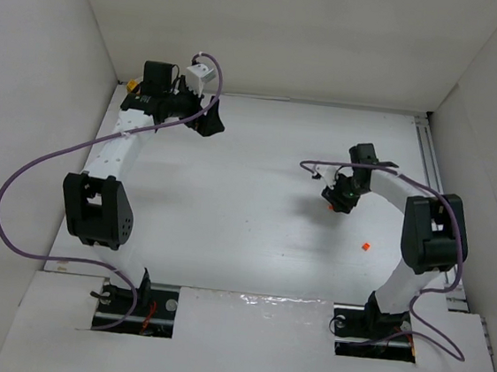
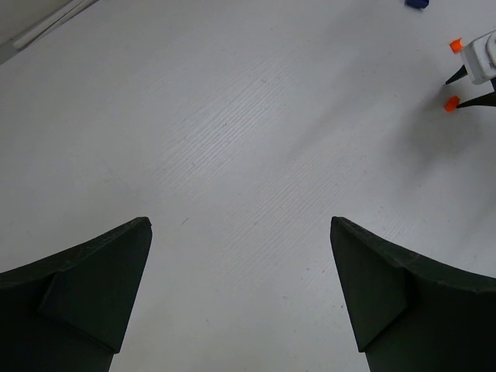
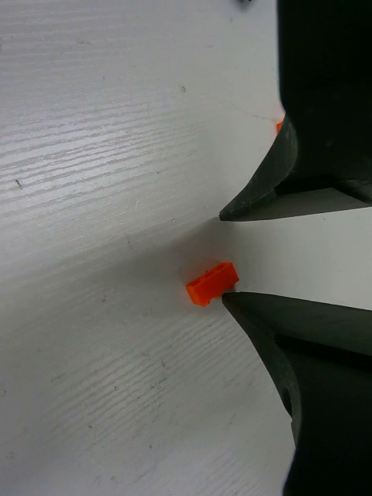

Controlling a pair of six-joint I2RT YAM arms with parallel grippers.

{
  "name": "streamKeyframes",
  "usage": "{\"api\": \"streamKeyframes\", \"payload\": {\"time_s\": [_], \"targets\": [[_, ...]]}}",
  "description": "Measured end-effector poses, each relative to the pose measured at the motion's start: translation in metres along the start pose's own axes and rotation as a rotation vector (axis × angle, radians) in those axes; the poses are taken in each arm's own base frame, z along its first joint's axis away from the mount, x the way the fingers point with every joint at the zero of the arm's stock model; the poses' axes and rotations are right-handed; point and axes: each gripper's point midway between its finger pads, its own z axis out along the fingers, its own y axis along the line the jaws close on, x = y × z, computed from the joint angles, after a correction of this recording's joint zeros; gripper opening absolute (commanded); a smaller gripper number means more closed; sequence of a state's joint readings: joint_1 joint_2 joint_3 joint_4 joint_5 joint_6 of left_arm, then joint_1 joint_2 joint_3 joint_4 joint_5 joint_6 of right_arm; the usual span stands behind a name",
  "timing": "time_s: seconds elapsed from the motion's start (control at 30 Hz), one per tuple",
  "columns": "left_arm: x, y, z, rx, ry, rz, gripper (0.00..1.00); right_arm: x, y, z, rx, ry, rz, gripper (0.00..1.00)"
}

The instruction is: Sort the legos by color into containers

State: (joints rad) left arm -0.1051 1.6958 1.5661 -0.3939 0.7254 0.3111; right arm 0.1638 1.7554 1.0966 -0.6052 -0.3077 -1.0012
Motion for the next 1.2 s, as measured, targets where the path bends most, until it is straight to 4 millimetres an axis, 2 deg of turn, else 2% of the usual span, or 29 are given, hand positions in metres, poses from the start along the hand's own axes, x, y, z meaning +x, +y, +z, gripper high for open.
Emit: {"api": "streamKeyframes", "payload": {"time_s": [0.33,0.5,0.53,0.67,0.9,0.97,1.03,1.2], "targets": [[0.000,0.000,0.000,0.000,0.001,0.008,1.00,-0.008,0.005,0.004,-0.040,0.013,-0.108,0.38],[0.004,0.001,0.002,0.003,0.012,0.008,1.00,-0.009,0.010,0.004,-0.059,0.031,-0.150,0.23],[0.005,0.001,0.002,0.003,0.014,0.009,1.00,-0.009,0.011,0.004,-0.065,0.035,-0.154,0.16],[0.008,0.002,0.004,0.006,0.024,0.008,1.00,-0.011,0.011,0.004,-0.076,0.047,-0.169,0.02],[0.008,0.000,0.003,0.035,-0.010,-0.045,1.00,-0.018,0.017,0.001,-0.117,0.023,-0.137,0.00],[0.015,-0.001,0.001,0.057,-0.017,-0.115,1.00,-0.031,0.016,-0.004,-0.124,-0.018,-0.108,0.00],[0.022,-0.003,0.000,0.083,-0.024,-0.180,1.00,-0.053,0.009,-0.013,-0.118,-0.089,-0.080,0.00],[0.042,-0.017,0.005,0.161,-0.025,-0.375,0.98,-0.129,-0.006,-0.044,-0.070,-0.305,-0.052,0.00]]}}
